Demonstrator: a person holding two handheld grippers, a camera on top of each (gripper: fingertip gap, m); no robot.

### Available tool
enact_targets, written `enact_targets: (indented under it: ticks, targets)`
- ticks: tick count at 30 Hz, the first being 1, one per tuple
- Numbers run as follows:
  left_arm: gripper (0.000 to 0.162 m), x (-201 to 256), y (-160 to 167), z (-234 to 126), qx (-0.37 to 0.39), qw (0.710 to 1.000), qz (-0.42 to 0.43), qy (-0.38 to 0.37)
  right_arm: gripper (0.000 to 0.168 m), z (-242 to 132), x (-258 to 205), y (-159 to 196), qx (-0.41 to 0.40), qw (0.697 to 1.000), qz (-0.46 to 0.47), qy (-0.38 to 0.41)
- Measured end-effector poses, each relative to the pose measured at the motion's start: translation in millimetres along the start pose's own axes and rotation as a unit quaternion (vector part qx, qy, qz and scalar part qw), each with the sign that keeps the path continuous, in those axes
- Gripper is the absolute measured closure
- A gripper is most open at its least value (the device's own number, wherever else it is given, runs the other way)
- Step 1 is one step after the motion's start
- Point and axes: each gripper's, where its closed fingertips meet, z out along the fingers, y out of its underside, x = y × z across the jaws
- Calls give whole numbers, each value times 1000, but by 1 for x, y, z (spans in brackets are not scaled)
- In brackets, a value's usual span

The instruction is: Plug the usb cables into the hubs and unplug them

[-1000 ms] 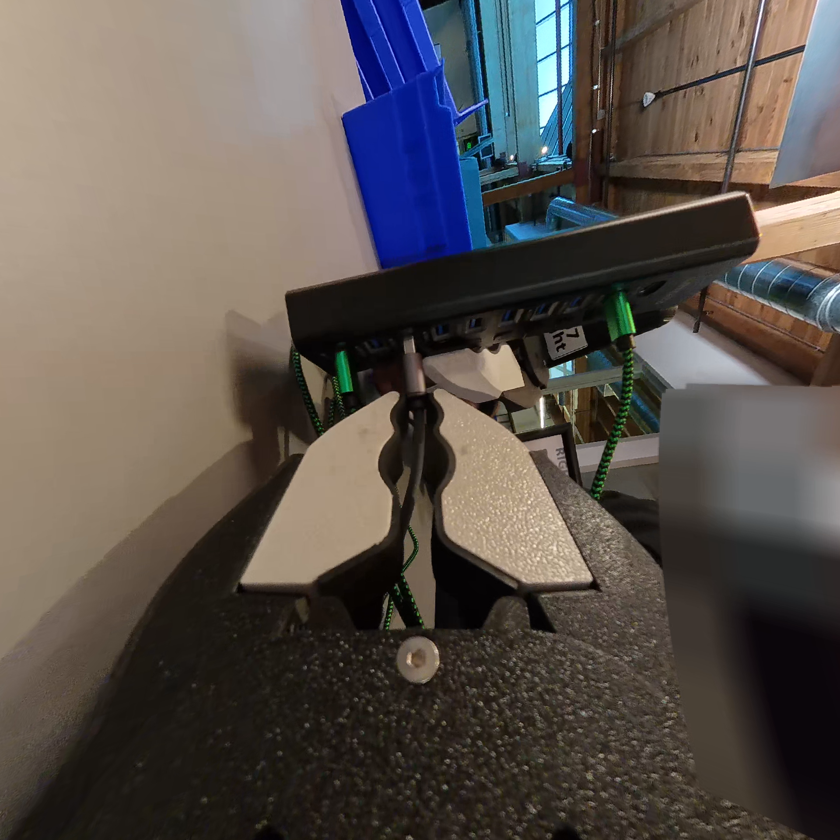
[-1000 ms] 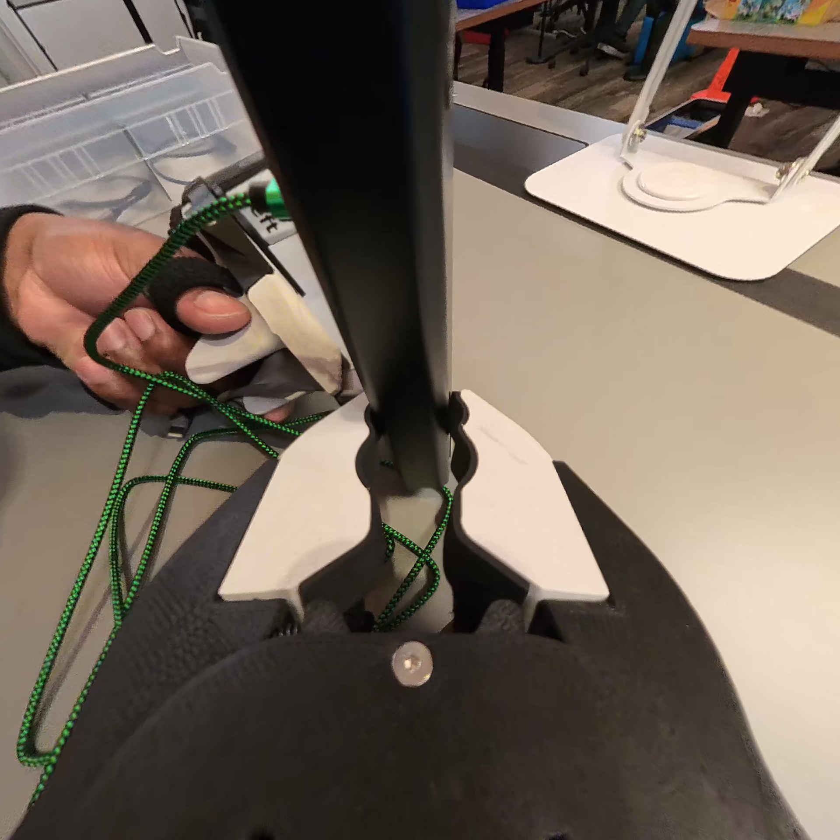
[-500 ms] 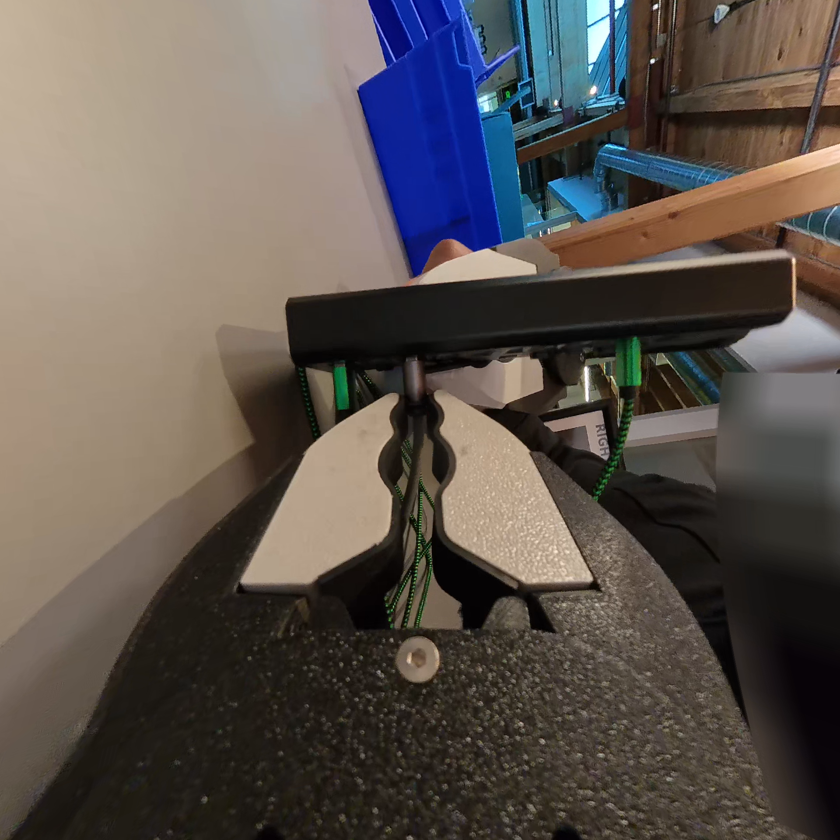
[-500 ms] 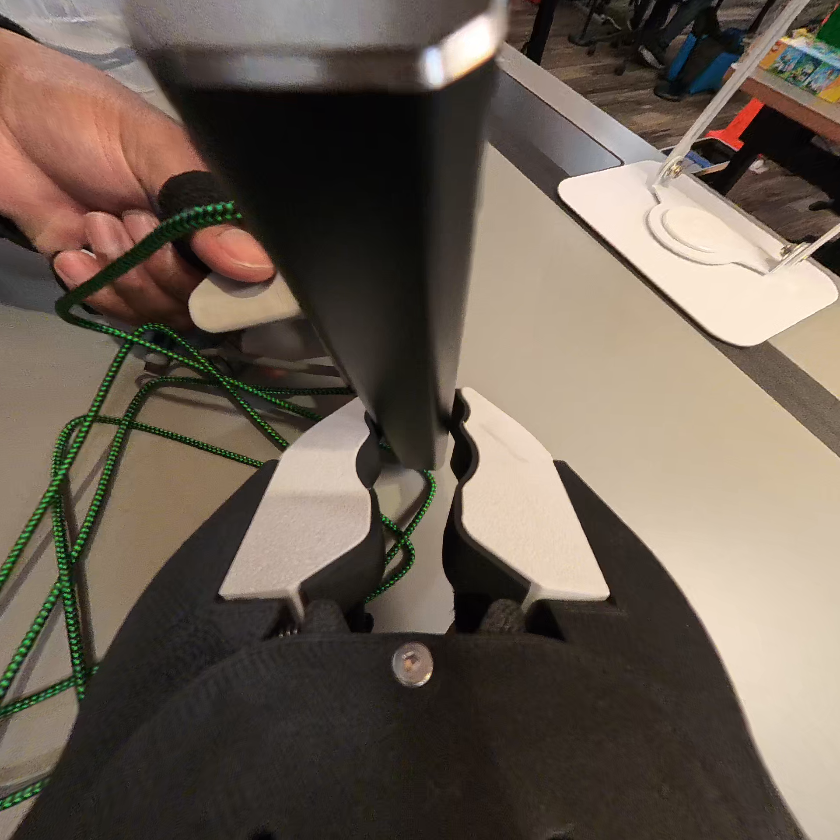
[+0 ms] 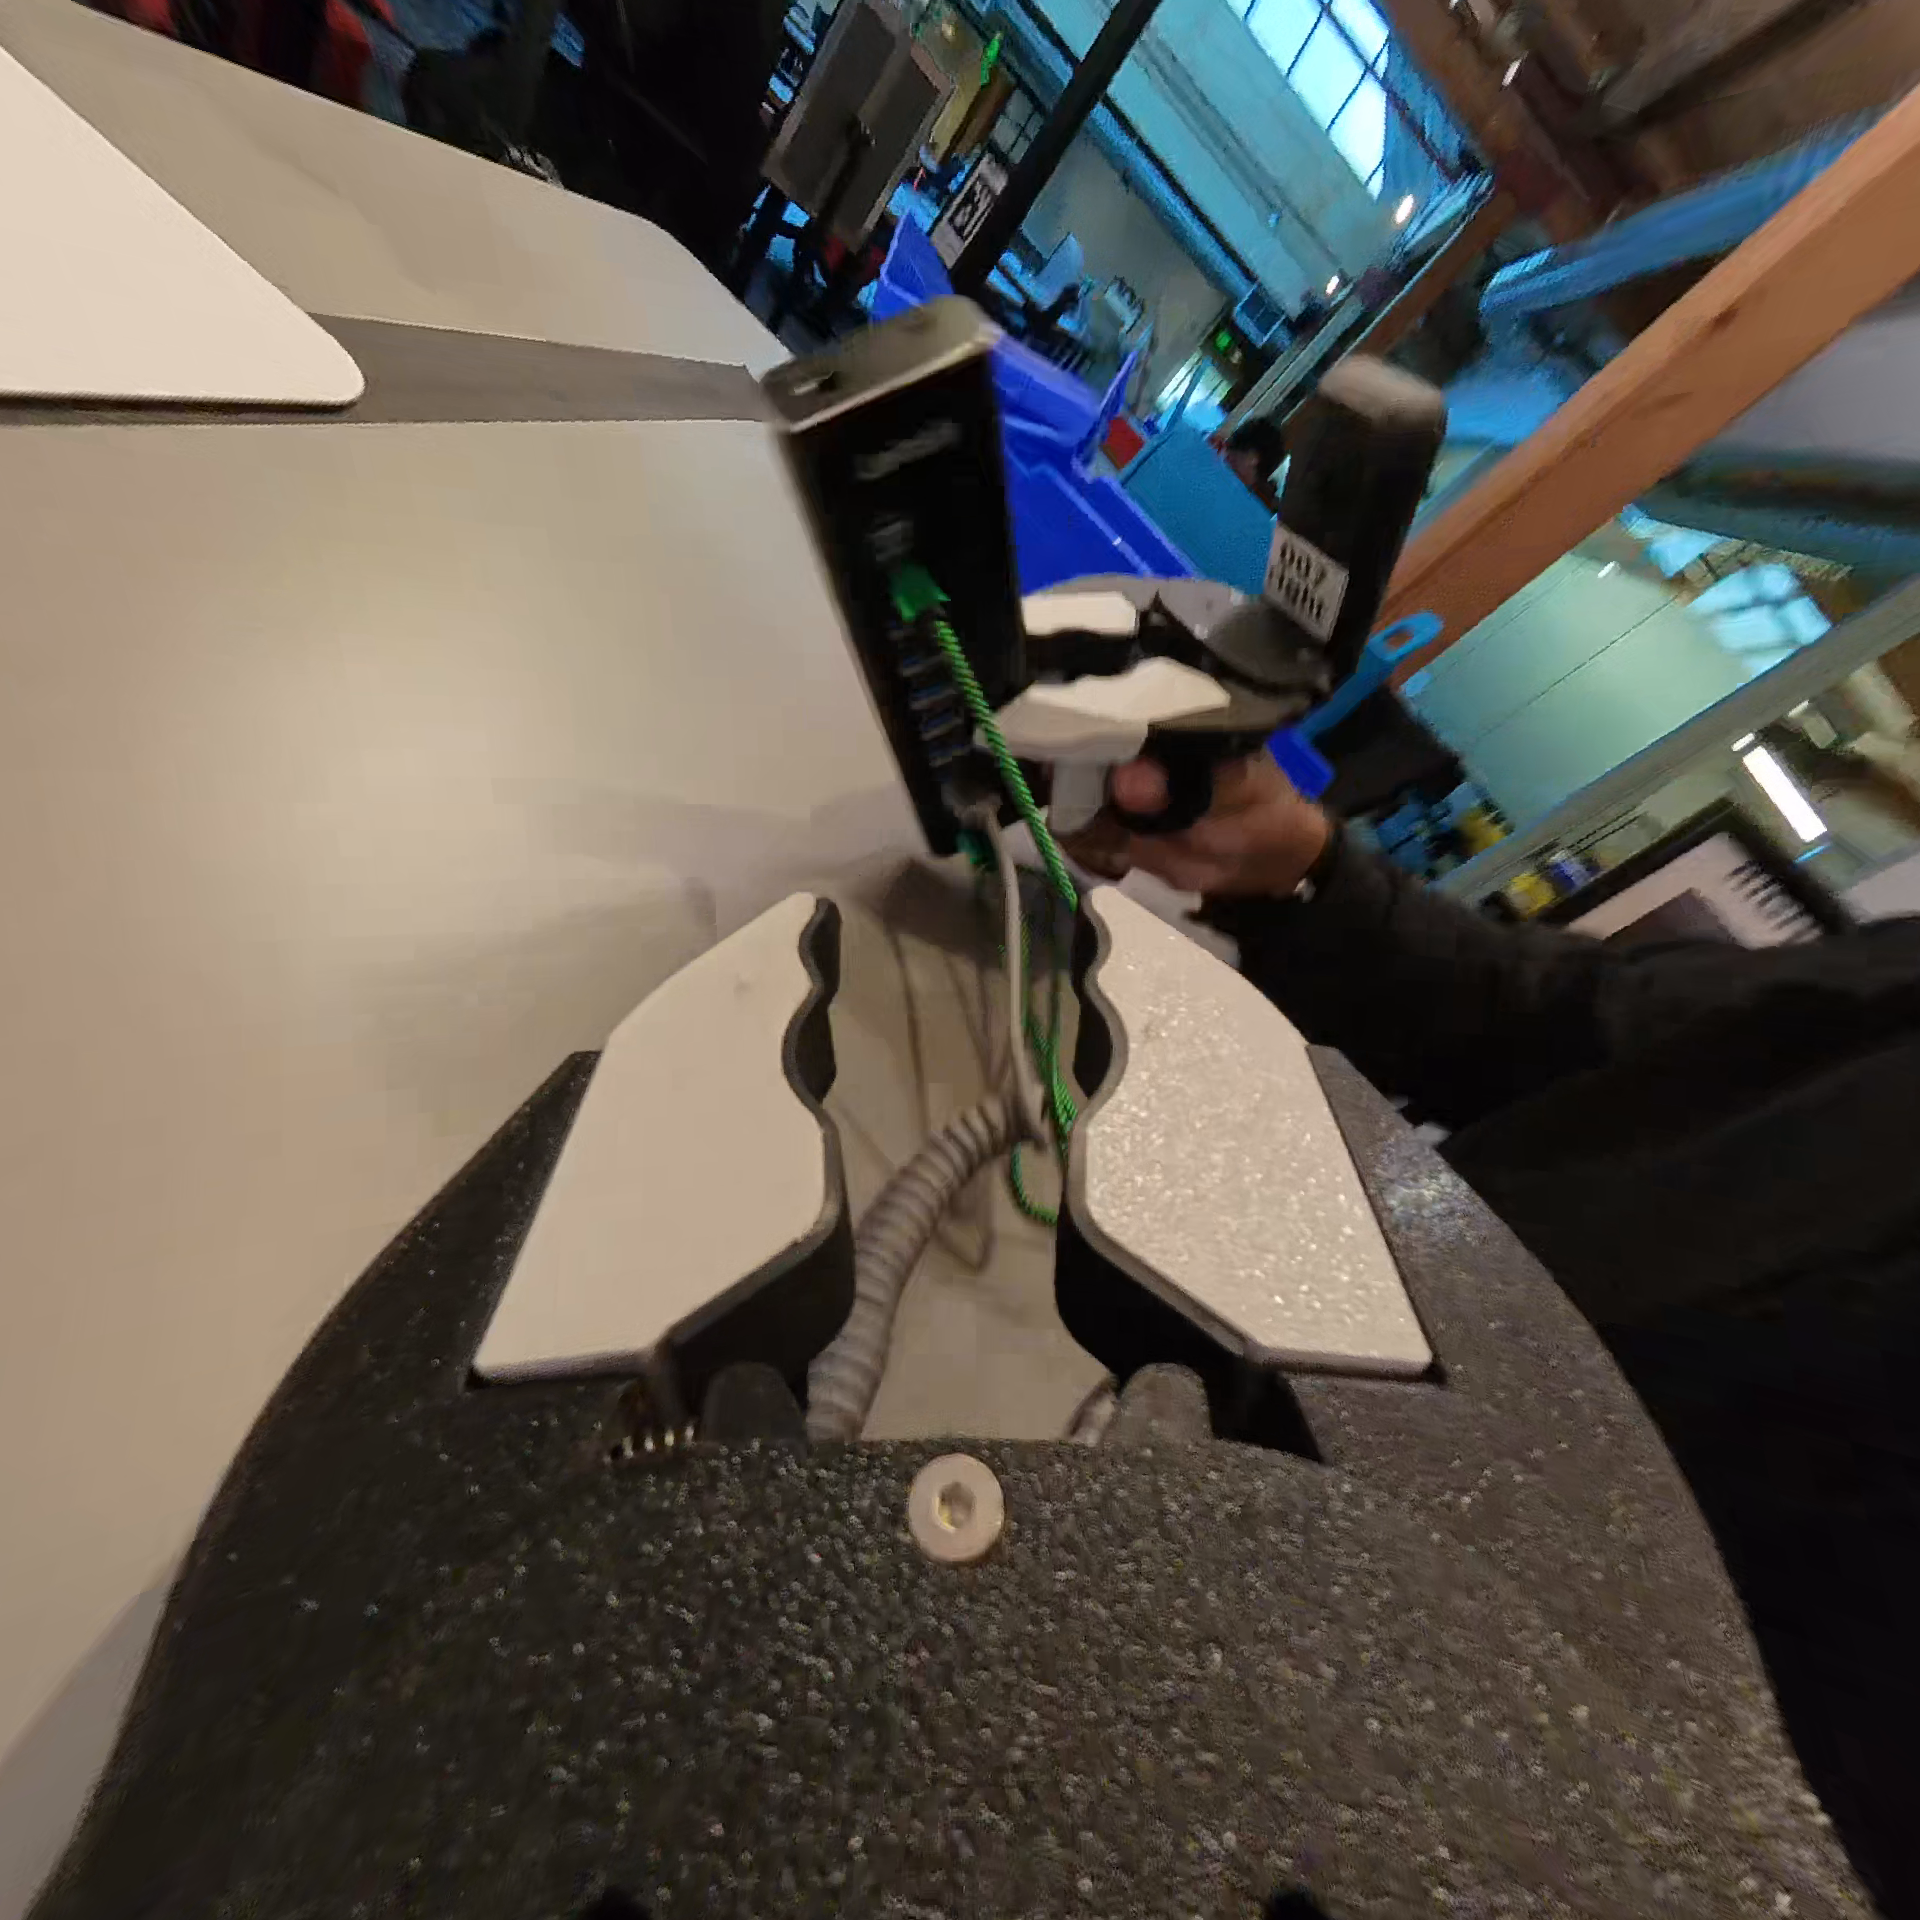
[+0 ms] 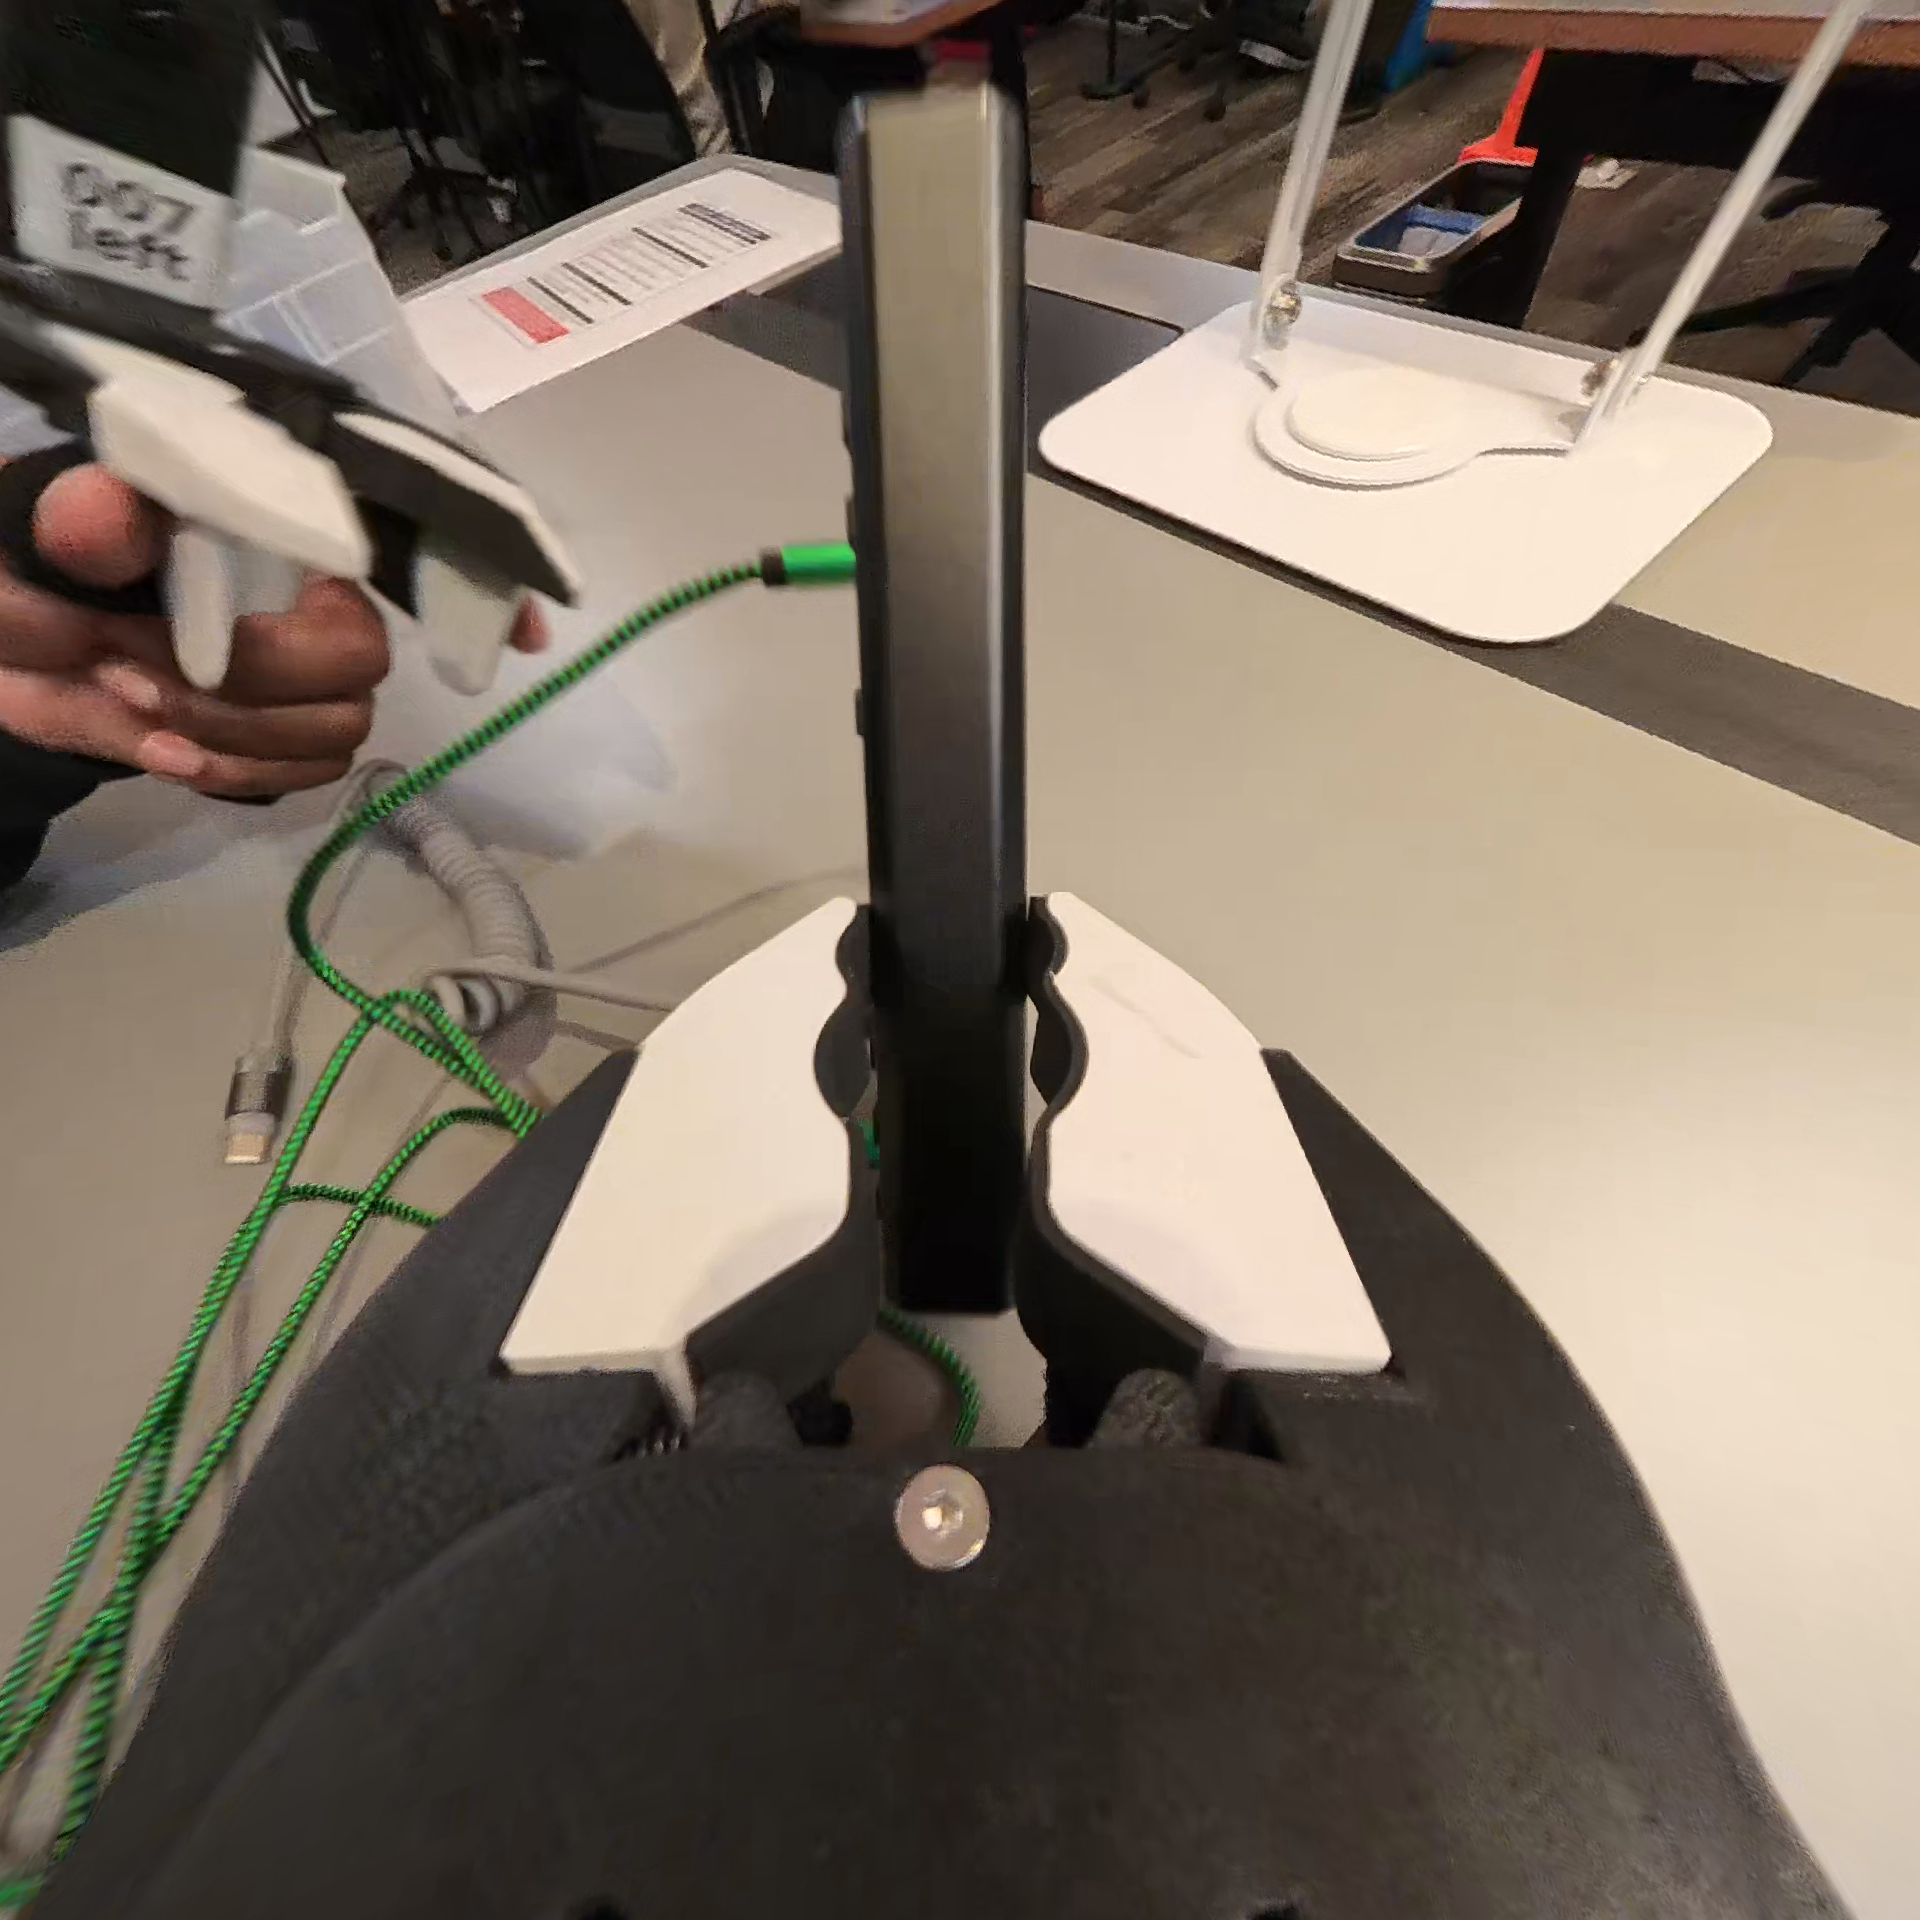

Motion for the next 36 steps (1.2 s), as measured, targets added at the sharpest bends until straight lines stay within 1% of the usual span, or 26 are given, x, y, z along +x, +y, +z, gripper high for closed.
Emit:
enact_targets:
  ticks: [3, 6, 11, 13, 15, 18, 20, 22, 25, 27, 30, 32, 34, 35, 36]
  targets:
    - [118, 10, 26, -16, -51, 996, 76, -10, 142, 3, 6, 5, -8, 1000, 0, 1]
    - [120, 9, 47, -21, -92, 989, 109, -41, 141, 8, 8, 20, -34, 999, -10, 5]
    - [122, 10, 54, -15, -112, 989, 87, -34, 141, 14, 3, 31, -80, 997, -14, -5]
    - [122, 13, 58, -14, -132, 985, 106, -34, 141, 15, 2, 35, -99, 995, -12, -7]
    - [121, 15, 64, -16, -154, 977, 144, -40, 141, 14, 3, 35, -108, 994, -16, -7]
    - [116, 17, 76, -24, -187, 958, 214, -45, 141, 13, 2, 35, -113, 993, -29, -12]
    - [115, 17, 89, -30, -217, 938, 267, -44, 142, 10, 2, 28, -93, 995, -34, -14]
    - [115, 22, 103, -35, -240, 914, 326, -25, 144, 3, 1, 13, -57, 998, -32, -23]
    - [114, 38, 115, -35, -231, 887, 398, 24, 144, -9, 2, -4, -25, 999, -29, -35]
    - [116, 39, 120, -33, -239, 873, 424, 30, 144, -14, 1, -8, -19, 999, -30, -42]
    - [117, 37, 128, -27, -266, 861, 431, 35, 144, -16, -3, -14, -10, 998, -37, -48]
    - [122, 32, 135, -24, -297, 851, 432, 32, 145, -17, -8, -19, -6, 998, -48, -51]
    - [131, 26, 144, -22, -335, 841, 424, 29, 146, -16, -14, -25, -6, 996, -64, -57]
    - [139, 28, 147, -20, -343, 843, 413, 36, 145, -16, -18, -29, -7, 995, -74, -61]
    - [152, 29, 148, -20, -347, 843, 410, 40, 145, -15, -22, -33, -7, 994, -85, -66]
